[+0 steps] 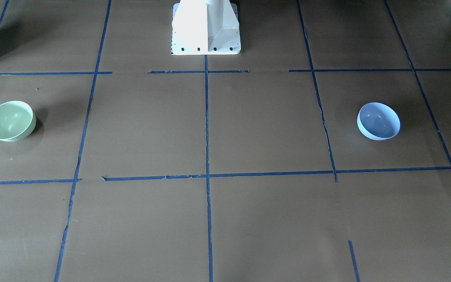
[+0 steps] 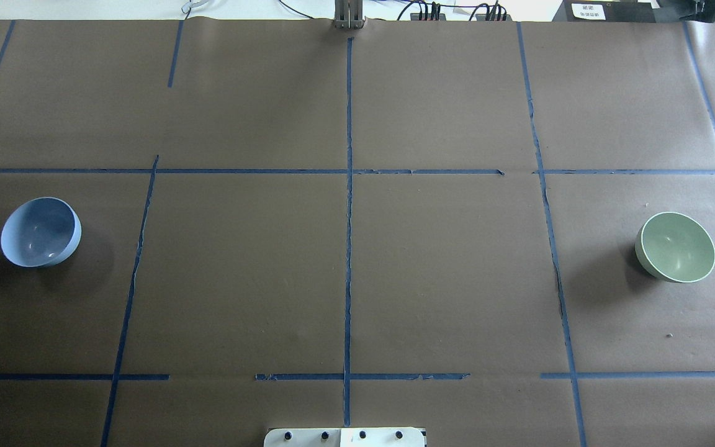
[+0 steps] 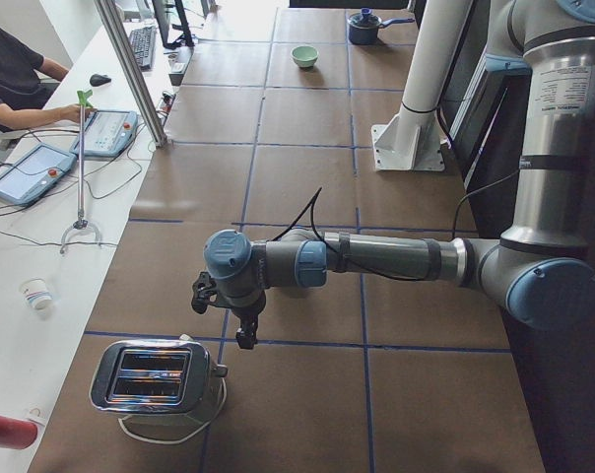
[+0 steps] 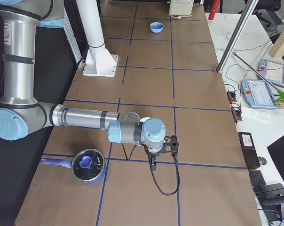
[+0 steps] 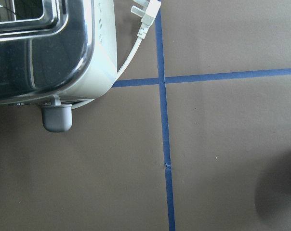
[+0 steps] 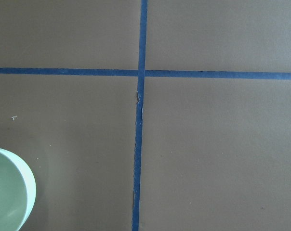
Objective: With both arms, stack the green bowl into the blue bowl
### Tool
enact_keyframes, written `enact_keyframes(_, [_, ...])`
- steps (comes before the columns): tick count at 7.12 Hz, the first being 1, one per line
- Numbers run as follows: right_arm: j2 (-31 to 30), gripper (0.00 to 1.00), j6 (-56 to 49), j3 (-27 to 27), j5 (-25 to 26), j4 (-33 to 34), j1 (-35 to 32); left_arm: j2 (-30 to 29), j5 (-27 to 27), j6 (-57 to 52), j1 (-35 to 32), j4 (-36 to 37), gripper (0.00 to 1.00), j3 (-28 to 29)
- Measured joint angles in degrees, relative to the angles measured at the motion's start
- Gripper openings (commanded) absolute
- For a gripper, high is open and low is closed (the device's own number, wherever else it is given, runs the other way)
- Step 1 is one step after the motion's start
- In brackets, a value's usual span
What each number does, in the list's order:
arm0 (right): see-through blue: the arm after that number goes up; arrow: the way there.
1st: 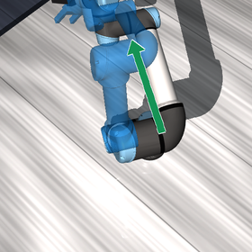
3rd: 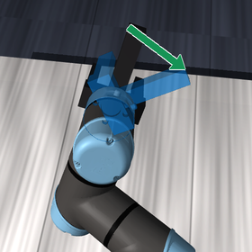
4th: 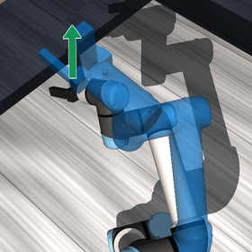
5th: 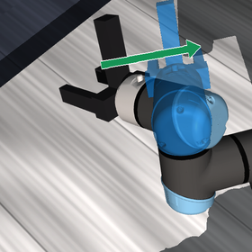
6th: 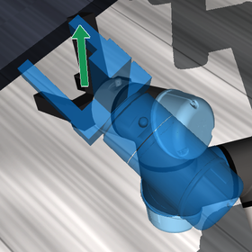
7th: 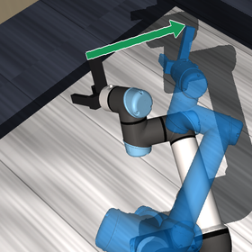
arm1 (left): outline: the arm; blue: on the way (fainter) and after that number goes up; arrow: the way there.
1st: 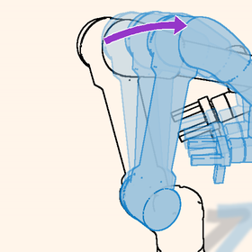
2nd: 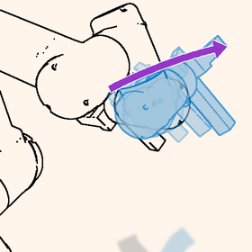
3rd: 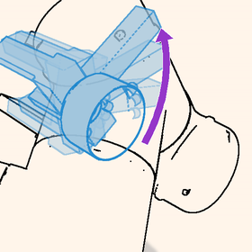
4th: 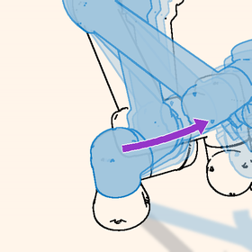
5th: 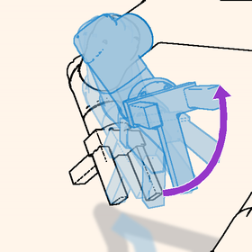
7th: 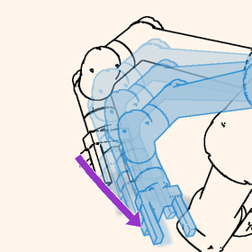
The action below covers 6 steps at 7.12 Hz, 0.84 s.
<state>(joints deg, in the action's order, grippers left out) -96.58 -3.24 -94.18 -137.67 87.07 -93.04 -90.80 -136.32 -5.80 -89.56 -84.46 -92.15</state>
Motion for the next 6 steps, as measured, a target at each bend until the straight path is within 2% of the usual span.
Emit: enact_keyframes(6, [-0.3,1.00,0.0,-0.2,0.1,-0.5,0.0,1.0,0.0,-0.1,0.0,-0.3,1.00,-0.3])
